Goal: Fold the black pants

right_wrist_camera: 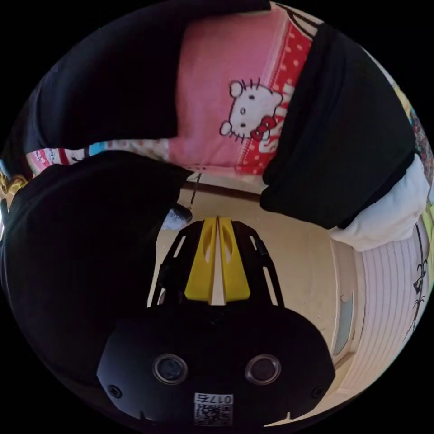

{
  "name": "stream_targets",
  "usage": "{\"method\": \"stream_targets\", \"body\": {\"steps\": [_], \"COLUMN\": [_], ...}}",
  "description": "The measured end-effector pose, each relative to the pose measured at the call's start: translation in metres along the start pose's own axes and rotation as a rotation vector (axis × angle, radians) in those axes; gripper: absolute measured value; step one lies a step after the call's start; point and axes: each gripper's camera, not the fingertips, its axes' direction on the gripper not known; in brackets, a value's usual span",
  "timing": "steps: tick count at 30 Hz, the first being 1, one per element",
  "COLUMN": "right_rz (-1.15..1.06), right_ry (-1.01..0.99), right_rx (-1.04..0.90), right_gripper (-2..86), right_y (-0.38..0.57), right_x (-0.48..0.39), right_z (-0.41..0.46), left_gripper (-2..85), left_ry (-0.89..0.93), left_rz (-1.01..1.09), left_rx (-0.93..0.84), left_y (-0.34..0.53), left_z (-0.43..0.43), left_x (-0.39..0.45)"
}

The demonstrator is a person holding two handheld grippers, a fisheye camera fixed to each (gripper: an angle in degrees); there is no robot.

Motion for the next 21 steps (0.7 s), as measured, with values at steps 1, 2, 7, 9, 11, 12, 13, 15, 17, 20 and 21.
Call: {"method": "stream_targets", "body": {"steps": [1,2,7,9,11,12,13,15,17,20,21], "right_rz": [0.040,0.083,0.205,0.235,0.236,0.229,0.206,0.171,0.194,0.221,0.226], "right_ry": [-0.021,-0.041,-0.124,-0.091,0.002,0.027,0.074,0.146,0.250,0.320,0.320], "right_rx": [-0.065,-0.106,-0.039,-0.026,-0.046,-0.054,-0.062,-0.044,-0.009,-0.035,-0.041], "right_gripper": [0.6,0.6,0.5,0.5,0.4,0.4,0.4,0.4,0.4,0.4,0.4], "right_y": [-0.002,0.000,0.022,0.028,0.031,0.031,0.032,0.036,0.046,0.061,0.065], "right_x": [0.011,0.022,0.047,0.050,0.046,0.044,0.038,0.027,0.021,0.022,0.024], "right_z": [0.004,0.004,-0.026,-0.037,-0.048,-0.051,-0.057,-0.066,-0.071,-0.058,-0.054], "left_gripper": [-0.5,-0.5,0.2,0.8,1.6,2.1,2.4,2.9,3.4,4.6,5.2], "left_ry": [-0.039,-0.063,0.015,0.005,-0.015,-0.037,-0.072,-0.132,-0.176,-0.262,-0.294], "left_rz": [0.022,0.026,0.070,0.078,0.098,0.130,0.163,0.209,0.255,0.295,0.298], "left_rx": [-0.045,-0.050,0.039,0.052,0.027,-0.003,-0.033,-0.065,-0.094,-0.096,-0.048], "left_y": [-0.004,-0.006,-0.004,-0.002,-0.002,-0.002,-0.001,0.001,0.005,0.017,0.026], "left_z": [0.006,0.007,-0.001,-0.003,0.000,0.004,0.007,0.012,0.019,0.025,0.020], "left_x": [-0.001,-0.001,-0.010,-0.014,-0.015,-0.013,-0.010,-0.006,-0.004,-0.007,-0.009]}}
